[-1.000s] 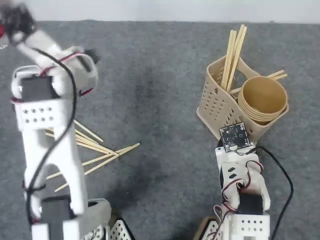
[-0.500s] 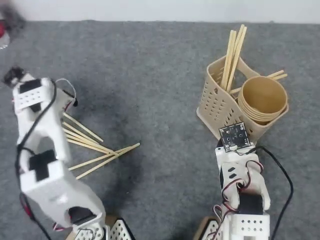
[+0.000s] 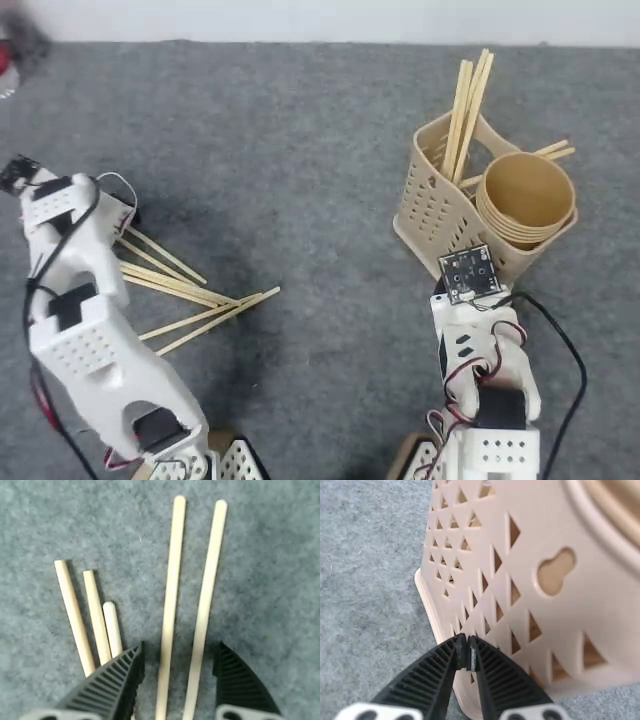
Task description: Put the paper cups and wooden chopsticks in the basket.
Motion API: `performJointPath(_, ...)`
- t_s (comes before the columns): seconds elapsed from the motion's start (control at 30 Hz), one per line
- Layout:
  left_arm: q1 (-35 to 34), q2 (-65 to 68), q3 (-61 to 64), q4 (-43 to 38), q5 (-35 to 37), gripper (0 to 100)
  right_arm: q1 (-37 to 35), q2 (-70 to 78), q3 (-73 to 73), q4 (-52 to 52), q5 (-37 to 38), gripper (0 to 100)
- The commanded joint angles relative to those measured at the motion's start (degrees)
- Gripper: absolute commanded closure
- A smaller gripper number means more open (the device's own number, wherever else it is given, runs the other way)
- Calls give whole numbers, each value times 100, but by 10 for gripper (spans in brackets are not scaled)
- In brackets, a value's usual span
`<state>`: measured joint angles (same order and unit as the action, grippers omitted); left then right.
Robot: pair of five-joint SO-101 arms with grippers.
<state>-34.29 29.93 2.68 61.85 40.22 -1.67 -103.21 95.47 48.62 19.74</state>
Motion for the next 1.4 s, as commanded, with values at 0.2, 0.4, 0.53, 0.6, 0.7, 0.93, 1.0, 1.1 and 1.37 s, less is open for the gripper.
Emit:
performJointPath(0.2,-26,932,-1815,1495,105,996,48,-75,79,4,-26,991)
performJointPath(0.4,-18,1424,-3037,2699,114,990,48,-75,79,4,-26,991)
performJointPath(0.53,79,1635,-3609,3262,97,990,48,-75,79,4,-26,991)
performJointPath(0.6,185,1723,-3697,3455,97,990,48,-75,79,4,-26,991)
performJointPath(0.7,396,1714,-3714,3631,97,990,48,-75,79,13,-26,991)
performJointPath(0.93,835,747,-3758,3745,114,990,48,-75,79,4,-26,991)
performJointPath(1.0,1055,193,-3758,3736,114,990,48,-75,79,-4,-26,991)
performJointPath(1.1,1556,-607,-3758,3736,114,990,48,-75,79,-4,-26,991)
performJointPath(1.37,3446,-2374,-3758,2980,97,990,48,-75,79,13,-26,991)
